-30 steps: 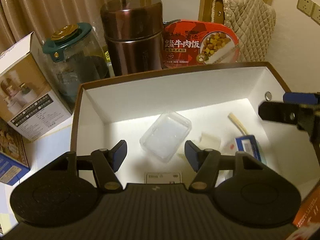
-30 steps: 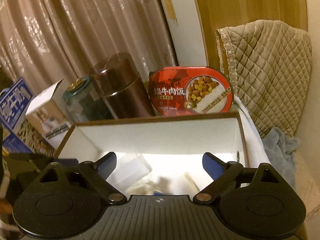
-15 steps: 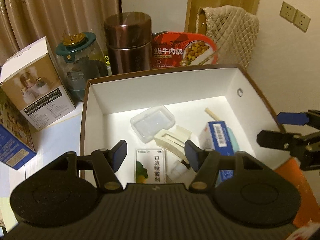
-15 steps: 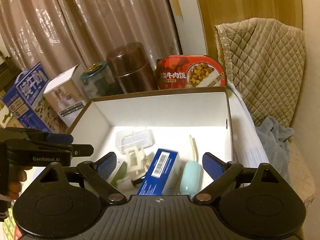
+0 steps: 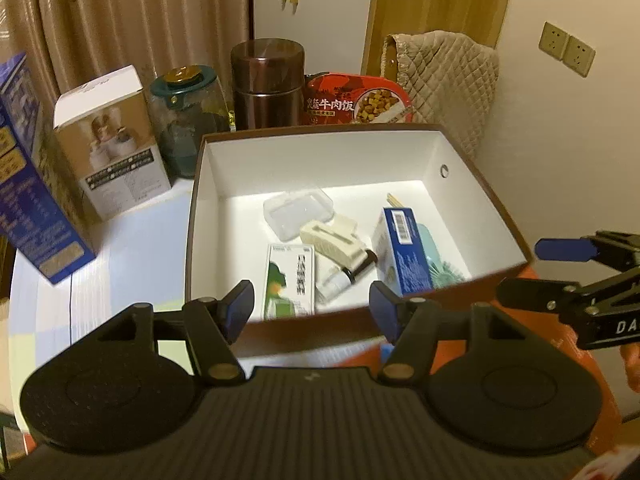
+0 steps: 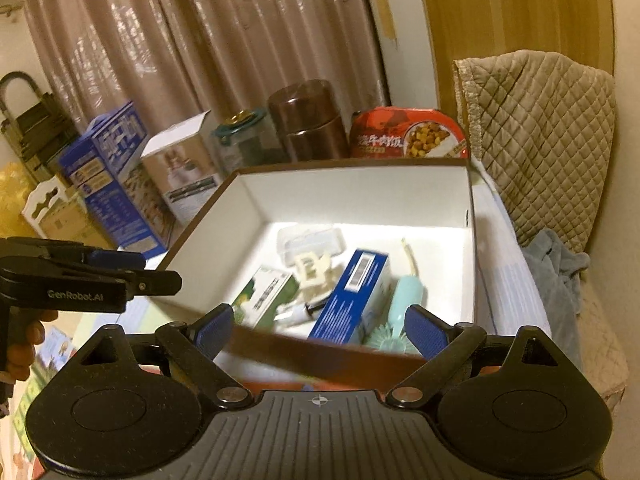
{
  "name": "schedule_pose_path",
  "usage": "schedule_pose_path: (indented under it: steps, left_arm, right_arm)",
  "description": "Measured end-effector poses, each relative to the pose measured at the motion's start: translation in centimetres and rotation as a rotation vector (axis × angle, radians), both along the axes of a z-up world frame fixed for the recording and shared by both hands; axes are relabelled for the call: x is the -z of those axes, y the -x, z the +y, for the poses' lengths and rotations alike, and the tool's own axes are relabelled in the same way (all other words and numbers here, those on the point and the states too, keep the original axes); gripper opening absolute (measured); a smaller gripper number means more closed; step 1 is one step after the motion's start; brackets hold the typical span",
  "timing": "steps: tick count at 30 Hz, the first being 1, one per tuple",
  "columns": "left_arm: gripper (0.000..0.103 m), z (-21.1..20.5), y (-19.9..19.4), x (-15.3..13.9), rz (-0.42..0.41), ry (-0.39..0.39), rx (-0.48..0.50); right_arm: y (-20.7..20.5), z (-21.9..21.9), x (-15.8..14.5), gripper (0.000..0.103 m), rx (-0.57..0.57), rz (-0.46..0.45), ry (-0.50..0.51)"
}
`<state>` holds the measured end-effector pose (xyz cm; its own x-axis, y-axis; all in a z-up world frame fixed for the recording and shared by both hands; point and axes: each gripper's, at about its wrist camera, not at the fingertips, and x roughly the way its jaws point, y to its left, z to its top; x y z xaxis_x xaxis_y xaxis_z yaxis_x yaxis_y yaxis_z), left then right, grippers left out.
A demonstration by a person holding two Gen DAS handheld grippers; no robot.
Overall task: Organize rigid objects
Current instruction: 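Move both tools back from the box toward the remaining items on the mat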
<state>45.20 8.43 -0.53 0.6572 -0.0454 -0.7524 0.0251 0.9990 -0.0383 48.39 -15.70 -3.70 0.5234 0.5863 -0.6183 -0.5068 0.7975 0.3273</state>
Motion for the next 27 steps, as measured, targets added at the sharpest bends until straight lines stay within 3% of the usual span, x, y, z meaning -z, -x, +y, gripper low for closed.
schedule_pose_path:
  steps: [10, 17, 27]
  left_arm:
    - [0.06, -0.9, 7.0, -0.6, -0.03, -0.009, -0.009]
    - [0.06, -0.9, 11.2, 0.8, 0.008, 0.04, -0.031]
    - [0.06, -0.4, 14.8, 2.8, 0.021, 0.018, -0.098]
  right_arm:
    - [4.9, -0.1, 0.2, 0.09, -0.04, 0.021, 0.01]
    - [7.7, -0.1, 1.0, 0.09, -0.049, 0.05, 0.019]
    - [10.5, 0.2, 2.5, 0.09, -0.064, 0.081, 0.019]
